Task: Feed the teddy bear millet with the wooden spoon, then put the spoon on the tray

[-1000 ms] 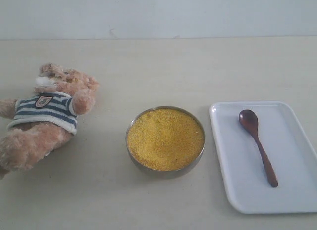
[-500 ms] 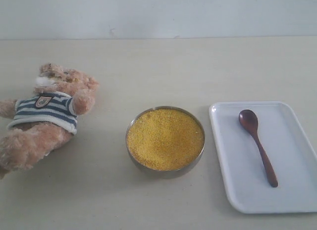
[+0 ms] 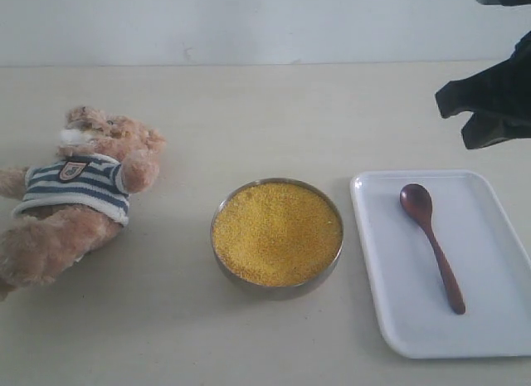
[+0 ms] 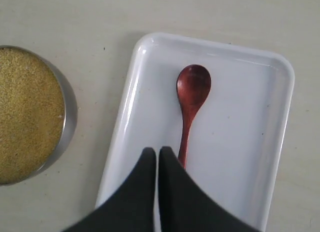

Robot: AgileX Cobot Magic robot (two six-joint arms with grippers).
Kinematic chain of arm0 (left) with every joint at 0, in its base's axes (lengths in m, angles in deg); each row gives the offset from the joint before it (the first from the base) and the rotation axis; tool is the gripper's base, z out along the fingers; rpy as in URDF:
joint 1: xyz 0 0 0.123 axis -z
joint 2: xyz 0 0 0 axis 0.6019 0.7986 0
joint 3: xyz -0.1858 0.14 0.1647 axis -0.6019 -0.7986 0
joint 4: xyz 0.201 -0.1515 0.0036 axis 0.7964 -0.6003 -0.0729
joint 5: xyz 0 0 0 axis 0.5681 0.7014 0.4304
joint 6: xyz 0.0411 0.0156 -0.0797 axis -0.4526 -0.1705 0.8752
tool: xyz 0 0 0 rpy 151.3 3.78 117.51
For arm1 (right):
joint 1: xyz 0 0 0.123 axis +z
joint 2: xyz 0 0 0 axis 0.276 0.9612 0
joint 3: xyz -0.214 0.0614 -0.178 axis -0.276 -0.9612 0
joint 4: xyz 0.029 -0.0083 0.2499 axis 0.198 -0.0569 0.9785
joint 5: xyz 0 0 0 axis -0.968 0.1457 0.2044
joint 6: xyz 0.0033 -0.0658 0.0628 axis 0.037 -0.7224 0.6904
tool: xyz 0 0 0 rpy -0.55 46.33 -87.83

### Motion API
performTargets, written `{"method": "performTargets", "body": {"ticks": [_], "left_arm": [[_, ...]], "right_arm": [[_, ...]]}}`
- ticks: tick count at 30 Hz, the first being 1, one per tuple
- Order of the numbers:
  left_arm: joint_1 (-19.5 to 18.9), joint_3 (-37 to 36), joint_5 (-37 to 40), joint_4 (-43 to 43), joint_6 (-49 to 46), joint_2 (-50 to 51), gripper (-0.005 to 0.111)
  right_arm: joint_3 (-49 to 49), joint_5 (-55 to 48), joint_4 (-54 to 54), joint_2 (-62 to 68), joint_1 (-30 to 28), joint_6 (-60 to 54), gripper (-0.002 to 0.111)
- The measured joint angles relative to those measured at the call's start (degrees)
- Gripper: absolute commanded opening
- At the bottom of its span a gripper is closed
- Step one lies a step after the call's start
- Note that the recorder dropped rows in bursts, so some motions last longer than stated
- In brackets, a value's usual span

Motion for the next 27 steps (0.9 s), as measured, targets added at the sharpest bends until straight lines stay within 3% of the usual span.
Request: {"method": "performTargets", "body": {"ticks": [3,6,8,10,13,15,17,22,24,25,27], "left_arm": [[0.09,0.39,-0.11,-8.96,-10.06,6.15,0.108],[0.09,0.49,-0.11,-13.98,-15.62,11.73,0.109],[0.09,0.49,-0.11,-15.23,-17.99,14.86,0.109],[0.09,0.49,-0.11,-15.66,-19.37,17.62,0.109],[0.34,0.49,-0.79,-15.78,-20.67,20.45,0.109],[1.01,0.49,-1.98,-15.23,-20.88,22.0,0.109],[1.96,0.49,-2.98,-13.99,-20.96,23.31,0.109],[4.24,0.62,-4.64,-11.18,-20.73,28.65,0.109],[4.6,0.62,-4.75,-11.04,-20.52,30.8,0.1],[4.6,0.62,-4.75,-10.92,-20.29,31.57,0.088],[4.72,0.62,-4.48,-10.62,-19.4,32.83,0.054]], "right_arm": [[0.0,-1.69,0.26,-0.09,0.0,0.0,0.001],[0.0,-3.12,0.87,-0.09,0.0,0.0,0.003],[0.0,-3.57,1.3,-0.09,0.0,0.0,0.011],[0.0,-3.57,1.51,-0.09,0.0,0.0,0.03],[0.0,-3.45,2.0,-0.09,0.0,0.1,0.074],[0.0,-3.37,2.24,-0.09,0.0,0.43,0.093],[0.0,-3.23,2.23,-0.09,0.0,1.18,0.097],[0.04,-2.98,2.36,-0.09,0.0,1.93,0.094],[-0.21,-2.76,2.36,-0.09,0.0,2.06,0.094],[-0.96,-2.6,2.36,-0.09,0.0,2.19,0.094],[-2.97,-1.84,2.12,-0.09,0.0,2.56,0.094]]}}
